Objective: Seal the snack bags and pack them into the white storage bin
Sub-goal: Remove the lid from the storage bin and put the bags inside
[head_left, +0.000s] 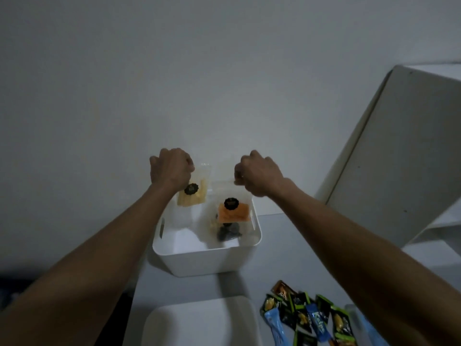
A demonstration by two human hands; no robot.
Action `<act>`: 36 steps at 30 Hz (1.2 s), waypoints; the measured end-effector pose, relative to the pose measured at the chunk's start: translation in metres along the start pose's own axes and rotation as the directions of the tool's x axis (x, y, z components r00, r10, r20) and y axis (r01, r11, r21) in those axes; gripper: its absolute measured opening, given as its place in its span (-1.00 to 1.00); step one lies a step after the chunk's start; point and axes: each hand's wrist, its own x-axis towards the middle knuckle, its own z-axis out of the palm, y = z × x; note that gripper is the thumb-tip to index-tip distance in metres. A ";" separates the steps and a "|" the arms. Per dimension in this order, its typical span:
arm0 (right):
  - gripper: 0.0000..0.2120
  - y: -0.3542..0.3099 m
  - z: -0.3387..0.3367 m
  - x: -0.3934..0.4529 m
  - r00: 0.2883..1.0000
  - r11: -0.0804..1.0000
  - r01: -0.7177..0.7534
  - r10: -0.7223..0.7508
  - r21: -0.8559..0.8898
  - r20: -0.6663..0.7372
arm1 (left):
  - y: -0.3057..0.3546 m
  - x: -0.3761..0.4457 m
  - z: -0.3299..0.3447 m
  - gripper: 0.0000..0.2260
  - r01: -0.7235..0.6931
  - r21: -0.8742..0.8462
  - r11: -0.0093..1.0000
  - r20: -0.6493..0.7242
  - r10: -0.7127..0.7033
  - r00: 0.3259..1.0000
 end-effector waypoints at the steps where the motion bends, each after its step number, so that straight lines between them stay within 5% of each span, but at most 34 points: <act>1: -0.80 -0.002 0.014 -0.001 1.000 1.000 0.005 -0.005 0.004 0.016 | -0.002 -0.002 0.010 -0.79 0.011 -0.018 1.000 0.010 -0.011 1.000; 21: -0.76 0.014 0.187 -0.008 0.992 0.986 -0.095 0.082 0.136 0.097 | 0.020 -0.007 0.196 -0.92 0.060 -0.073 0.996 0.336 -0.033 0.941; 36: -0.64 0.021 0.205 0.000 0.982 0.984 -0.143 0.127 0.110 0.137 | 0.015 -0.003 0.224 -0.89 0.110 -0.122 0.986 0.407 -0.052 0.912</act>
